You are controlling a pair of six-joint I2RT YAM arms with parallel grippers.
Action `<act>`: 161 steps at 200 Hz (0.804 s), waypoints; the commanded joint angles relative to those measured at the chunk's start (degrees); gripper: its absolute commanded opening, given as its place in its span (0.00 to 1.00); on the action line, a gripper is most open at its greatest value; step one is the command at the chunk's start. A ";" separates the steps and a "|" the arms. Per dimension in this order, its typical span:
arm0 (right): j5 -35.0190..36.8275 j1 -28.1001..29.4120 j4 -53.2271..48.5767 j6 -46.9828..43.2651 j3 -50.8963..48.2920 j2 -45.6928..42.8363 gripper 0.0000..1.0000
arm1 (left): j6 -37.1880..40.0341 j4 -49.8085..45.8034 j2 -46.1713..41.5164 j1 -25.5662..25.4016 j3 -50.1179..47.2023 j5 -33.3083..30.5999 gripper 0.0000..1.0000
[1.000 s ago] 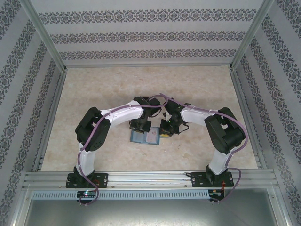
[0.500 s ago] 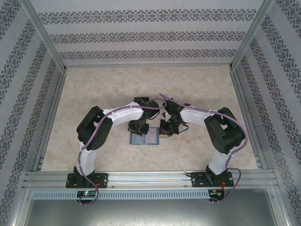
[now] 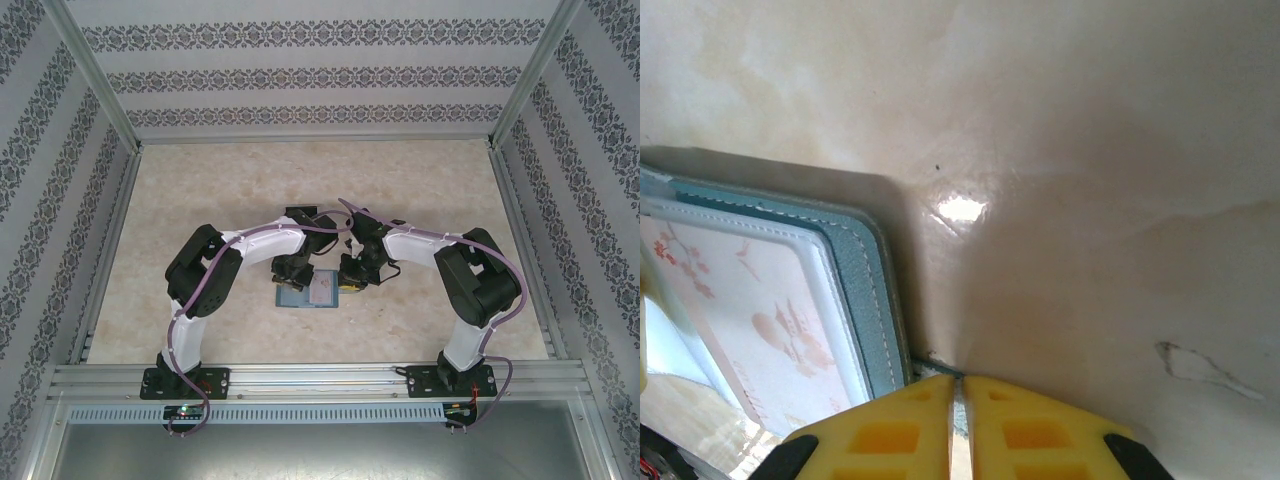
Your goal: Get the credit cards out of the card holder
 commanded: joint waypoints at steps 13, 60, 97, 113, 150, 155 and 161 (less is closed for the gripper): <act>2.88 0.02 -2.44 -0.49 -1.50 1.13 0.14 | 0.87 -6.21 -0.81 2.22 -2.42 -4.92 0.31; 2.88 0.02 -2.25 -0.50 -1.70 1.03 0.14 | 1.28 -6.90 -2.05 3.43 -3.22 -5.53 0.27; 2.78 0.02 -2.34 -0.60 -1.56 0.86 0.15 | 1.28 -7.06 -4.91 4.26 -2.91 -5.58 0.26; 2.79 0.02 -2.34 -0.65 -1.51 0.93 0.15 | 1.25 -7.42 -6.10 4.44 -2.35 -5.41 0.26; 2.79 0.02 -2.26 -0.67 -1.73 0.78 0.15 | 1.24 -8.27 -7.79 5.05 -1.49 -5.64 0.25; 2.88 0.02 -2.30 -0.66 -1.74 0.69 0.15 | 1.28 -8.28 -7.96 5.19 -1.39 -5.58 0.24; 2.96 0.02 -2.34 -0.64 -1.61 0.58 0.15 | 1.28 -8.28 -8.37 5.31 -1.29 -5.50 0.24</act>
